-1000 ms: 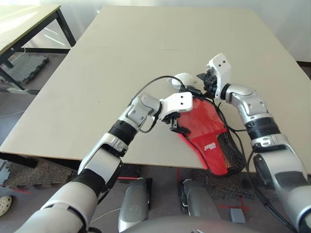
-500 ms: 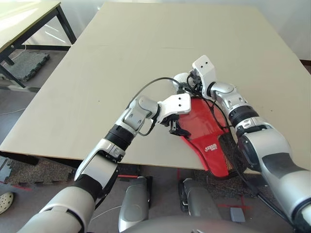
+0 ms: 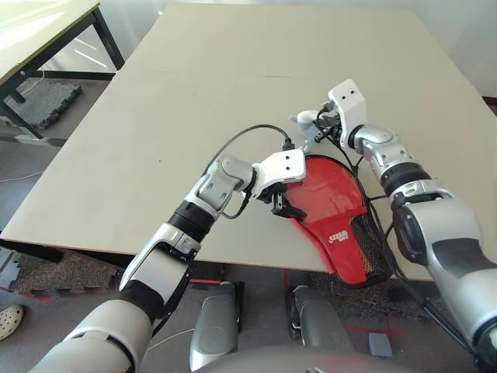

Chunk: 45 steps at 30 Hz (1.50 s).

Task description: Store the ping-pong paddle in its case and zip it.

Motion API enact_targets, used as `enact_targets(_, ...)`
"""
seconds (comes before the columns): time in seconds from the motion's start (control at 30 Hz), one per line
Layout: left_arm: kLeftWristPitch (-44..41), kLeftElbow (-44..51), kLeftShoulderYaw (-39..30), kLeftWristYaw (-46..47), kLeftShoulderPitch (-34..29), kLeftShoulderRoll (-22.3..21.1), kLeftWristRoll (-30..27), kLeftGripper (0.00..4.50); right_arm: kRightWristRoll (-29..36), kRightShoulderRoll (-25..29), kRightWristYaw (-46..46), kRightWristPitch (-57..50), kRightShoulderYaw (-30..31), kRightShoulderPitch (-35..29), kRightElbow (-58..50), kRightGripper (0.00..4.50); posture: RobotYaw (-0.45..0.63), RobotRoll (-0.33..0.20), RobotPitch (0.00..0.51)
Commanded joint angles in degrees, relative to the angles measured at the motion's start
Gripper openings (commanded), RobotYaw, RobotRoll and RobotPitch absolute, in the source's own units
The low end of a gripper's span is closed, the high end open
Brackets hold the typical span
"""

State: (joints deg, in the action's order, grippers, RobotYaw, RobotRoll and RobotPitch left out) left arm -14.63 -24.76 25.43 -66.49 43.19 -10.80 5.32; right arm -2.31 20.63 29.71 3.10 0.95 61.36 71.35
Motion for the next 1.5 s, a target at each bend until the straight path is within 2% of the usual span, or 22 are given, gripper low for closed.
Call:
enact_targets(0.03,-1.1,-0.7,2.9,-0.3,-2.1,0.3,0.9,4.50,0.4,2.4,-1.2,0.5,-2.2,0.2,0.9,0.03,0.15,0.000,0.137)
enact_targets(0.4,-1.1,-0.5,3.3,-0.4,-2.3,0.7,0.8,4.50,0.4,9.5,-1.6,0.9,-4.4,-3.2,1.2,0.03,0.14,0.000,0.135)
enact_targets(0.7,-0.8,-0.9,3.3,-0.4,-2.0,0.7,0.8,4.50,1.3,16.1,1.7,0.8,-5.9,-9.7,-0.9,0.03,0.13,0.000,0.138)
enact_targets(0.97,-0.4,-1.8,3.3,-0.3,-1.5,1.2,0.8,4.50,7.2,22.0,16.5,-5.9,-8.5,-21.9,-13.9,0.03,0.11,0.000,0.146)
enact_targets(1.1,0.2,-2.9,3.4,-0.3,-1.1,1.7,0.8,4.50,13.3,25.2,26.4,-17.9,-9.6,-32.8,-30.3,0.03,0.09,0.000,0.150)
enact_targets(1.27,1.0,-4.3,3.5,-0.2,-0.4,2.6,0.6,4.50,18.9,29.3,30.0,-29.6,-11.6,-43.2,-45.5,0.03,0.07,0.000,0.151)
enact_targets(1.5,2.1,-5.6,3.6,0.0,0.3,3.5,0.6,4.50,20.7,32.6,30.1,-32.9,-13.4,-50.1,-49.0,0.03,0.06,0.000,0.146)
